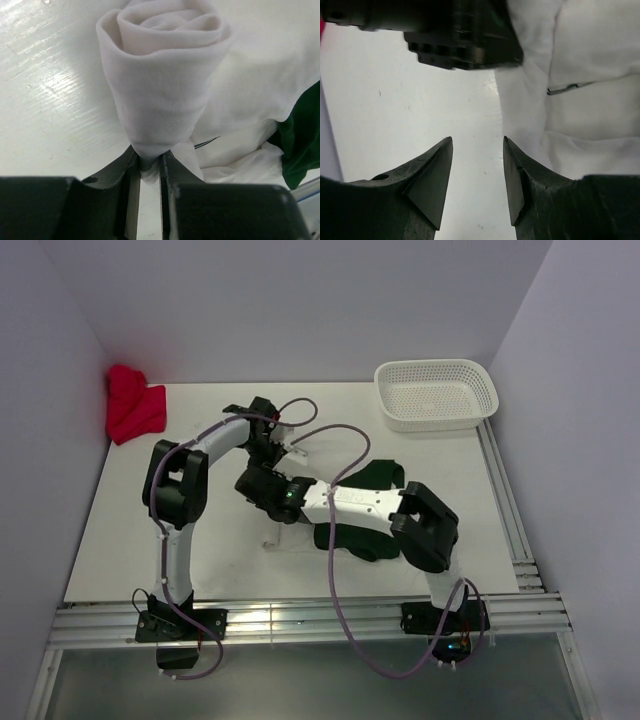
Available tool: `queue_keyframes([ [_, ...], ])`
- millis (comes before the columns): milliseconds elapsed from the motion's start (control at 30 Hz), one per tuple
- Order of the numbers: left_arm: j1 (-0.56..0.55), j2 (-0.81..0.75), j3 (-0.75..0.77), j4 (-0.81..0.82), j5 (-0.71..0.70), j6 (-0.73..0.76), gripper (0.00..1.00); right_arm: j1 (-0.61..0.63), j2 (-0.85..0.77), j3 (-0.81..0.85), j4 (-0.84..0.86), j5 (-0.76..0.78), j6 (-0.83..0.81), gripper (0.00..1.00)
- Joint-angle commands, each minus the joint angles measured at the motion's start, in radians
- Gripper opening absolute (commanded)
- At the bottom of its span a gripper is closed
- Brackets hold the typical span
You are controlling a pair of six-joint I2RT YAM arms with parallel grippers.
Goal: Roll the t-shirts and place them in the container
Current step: Roll the tshirt
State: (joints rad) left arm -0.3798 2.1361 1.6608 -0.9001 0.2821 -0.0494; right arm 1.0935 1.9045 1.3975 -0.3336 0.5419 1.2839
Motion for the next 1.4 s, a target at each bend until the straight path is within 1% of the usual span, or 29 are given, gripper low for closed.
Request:
queue_keyframes([
  [0,-0.025,-0.004,0.050,-0.054,-0.124,0.023,0.11,0.002,0.120,0.179,-0.318,0.144,-0.078,0.52],
  [33,-0.030,0.001,0.056,-0.057,-0.136,0.023,0.11,0.006,0.161,0.249,-0.384,0.174,-0.081,0.52],
  [67,-0.033,0.007,0.068,-0.062,-0.136,0.022,0.11,0.009,0.175,0.273,-0.401,0.187,-0.084,0.52],
  [233,-0.044,0.044,0.097,-0.092,-0.143,0.016,0.11,0.017,0.235,0.340,-0.406,0.201,-0.123,0.51],
  [400,-0.057,0.059,0.126,-0.115,-0.159,0.014,0.12,0.026,0.304,0.428,-0.456,0.219,-0.132,0.50],
  [667,-0.070,0.071,0.139,-0.129,-0.170,0.010,0.12,0.054,0.352,0.517,-0.522,0.265,-0.127,0.50],
  [767,-0.076,0.071,0.142,-0.132,-0.172,0.008,0.13,0.059,0.373,0.537,-0.525,0.259,-0.135,0.51],
  [1067,-0.082,0.074,0.142,-0.137,-0.181,0.013,0.15,0.054,0.450,0.606,-0.605,0.236,-0.124,0.51],
  [1233,-0.082,0.079,0.143,-0.137,-0.187,0.017,0.17,0.054,0.449,0.586,-0.621,0.231,-0.106,0.46],
  [1300,-0.084,0.081,0.146,-0.138,-0.192,0.020,0.18,0.051,0.444,0.575,-0.622,0.230,-0.098,0.42],
  [1367,-0.082,0.084,0.151,-0.138,-0.195,0.023,0.21,0.052,0.444,0.571,-0.627,0.227,-0.094,0.38],
])
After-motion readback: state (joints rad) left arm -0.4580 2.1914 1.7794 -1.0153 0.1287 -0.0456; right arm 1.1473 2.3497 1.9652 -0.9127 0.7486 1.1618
